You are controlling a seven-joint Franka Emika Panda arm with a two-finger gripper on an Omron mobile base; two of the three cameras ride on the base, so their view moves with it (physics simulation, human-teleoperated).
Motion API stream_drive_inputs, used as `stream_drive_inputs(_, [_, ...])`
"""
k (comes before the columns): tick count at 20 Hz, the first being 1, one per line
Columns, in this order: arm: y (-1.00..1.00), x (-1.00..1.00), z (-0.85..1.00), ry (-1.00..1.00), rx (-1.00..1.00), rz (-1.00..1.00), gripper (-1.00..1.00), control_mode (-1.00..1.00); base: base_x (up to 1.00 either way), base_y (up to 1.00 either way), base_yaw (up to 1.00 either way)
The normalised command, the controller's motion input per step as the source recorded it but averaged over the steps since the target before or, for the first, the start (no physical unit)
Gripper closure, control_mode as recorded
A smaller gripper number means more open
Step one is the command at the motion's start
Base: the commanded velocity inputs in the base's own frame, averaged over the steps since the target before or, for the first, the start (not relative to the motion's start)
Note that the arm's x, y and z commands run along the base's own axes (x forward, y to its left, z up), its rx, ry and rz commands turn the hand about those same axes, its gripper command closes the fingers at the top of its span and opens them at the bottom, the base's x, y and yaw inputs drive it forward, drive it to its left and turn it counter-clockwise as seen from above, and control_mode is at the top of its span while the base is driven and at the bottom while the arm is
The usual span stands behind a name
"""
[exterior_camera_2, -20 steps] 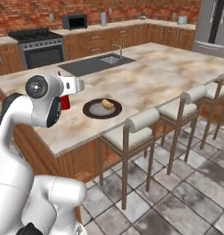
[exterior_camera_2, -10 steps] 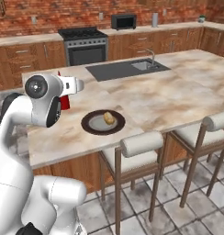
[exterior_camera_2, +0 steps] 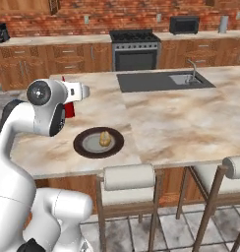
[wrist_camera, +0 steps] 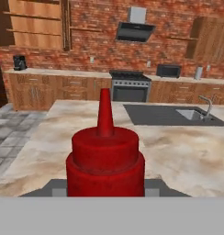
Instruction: Move the hot dog bun to the plate on the dining table and place the condiment next to that plate. Then navigate to the fridge and take the sausage and place it on the plate as well.
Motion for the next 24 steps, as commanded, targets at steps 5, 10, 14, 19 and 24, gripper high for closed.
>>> stream_drive_inputs(5, [0.00,0.00,0.00,0.00,0.00,0.00,1.00,1.00,0.25,-0.76,0.50])
stream_drive_inputs(10, [-0.88,0.43,-0.23,0.00,0.21,0.45,1.00,-1.00,0.00,0.00,0.00])
stream_drive_inputs(14, [-0.96,0.58,-0.61,0.00,0.19,0.42,1.00,-1.00,0.00,0.00,0.00])
stream_drive_inputs(19, [-0.82,0.69,-0.65,0.00,0.14,0.45,1.00,-1.00,0.00,0.00,0.00])
stream_drive_inputs(24, [-0.86,0.54,-0.38,0.00,0.09,0.45,1.00,-1.00,0.00,0.00,0.00])
